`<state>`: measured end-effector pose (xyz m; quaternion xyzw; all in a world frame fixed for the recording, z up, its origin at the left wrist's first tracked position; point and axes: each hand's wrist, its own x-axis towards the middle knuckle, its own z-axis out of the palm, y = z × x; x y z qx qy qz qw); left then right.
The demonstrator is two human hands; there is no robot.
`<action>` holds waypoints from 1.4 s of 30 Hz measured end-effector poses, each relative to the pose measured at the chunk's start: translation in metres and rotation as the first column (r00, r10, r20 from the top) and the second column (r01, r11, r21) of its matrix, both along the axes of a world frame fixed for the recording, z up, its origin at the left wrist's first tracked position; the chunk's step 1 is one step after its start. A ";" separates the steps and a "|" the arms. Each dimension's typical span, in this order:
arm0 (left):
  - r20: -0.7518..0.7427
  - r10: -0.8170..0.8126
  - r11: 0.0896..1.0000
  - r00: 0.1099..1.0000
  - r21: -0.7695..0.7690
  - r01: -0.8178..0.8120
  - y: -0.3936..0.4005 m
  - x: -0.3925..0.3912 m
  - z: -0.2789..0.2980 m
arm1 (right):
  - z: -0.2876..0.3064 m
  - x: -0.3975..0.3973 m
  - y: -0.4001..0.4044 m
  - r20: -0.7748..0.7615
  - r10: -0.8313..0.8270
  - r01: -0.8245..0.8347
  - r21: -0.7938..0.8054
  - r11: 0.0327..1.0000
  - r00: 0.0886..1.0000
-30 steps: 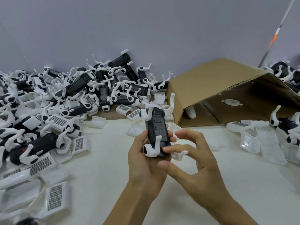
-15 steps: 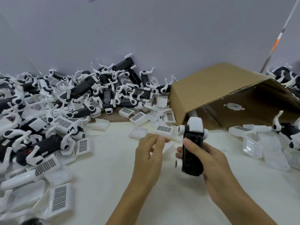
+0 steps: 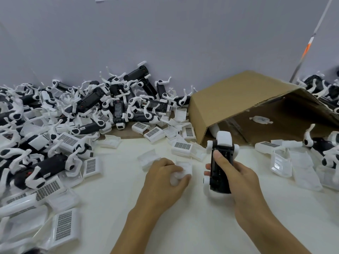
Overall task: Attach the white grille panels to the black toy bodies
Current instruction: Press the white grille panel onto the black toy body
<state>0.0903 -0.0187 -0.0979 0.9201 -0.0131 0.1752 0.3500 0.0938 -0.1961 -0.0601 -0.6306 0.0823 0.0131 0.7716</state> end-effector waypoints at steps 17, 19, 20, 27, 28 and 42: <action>0.061 -0.347 0.610 0.936 -0.743 0.274 0.003 -0.015 0.041 | 0.007 -0.007 0.002 0.219 0.016 -0.040 0.104 0.994 0.976; 0.051 -0.395 0.621 0.917 -0.721 0.307 0.002 -0.017 0.043 | 0.008 -0.009 0.003 0.255 0.058 -0.097 0.143 0.985 0.965; 0.045 -0.408 0.617 0.912 -0.723 0.312 0.001 -0.018 0.044 | 0.008 -0.009 0.003 0.259 0.081 -0.122 0.147 0.982 0.963; -0.012 -0.337 0.695 0.942 -0.678 0.240 -0.004 -0.019 0.041 | 0.006 -0.009 0.003 0.179 0.136 -0.161 0.136 0.978 0.974; 0.000 -0.315 0.754 0.949 -0.608 0.250 -0.006 -0.021 0.041 | 0.005 -0.008 0.003 0.155 0.144 -0.166 0.143 0.976 0.978; 0.084 -0.351 0.732 0.933 -0.596 0.329 -0.017 -0.019 0.036 | 0.002 -0.004 0.005 0.006 0.222 -0.214 0.288 0.933 0.975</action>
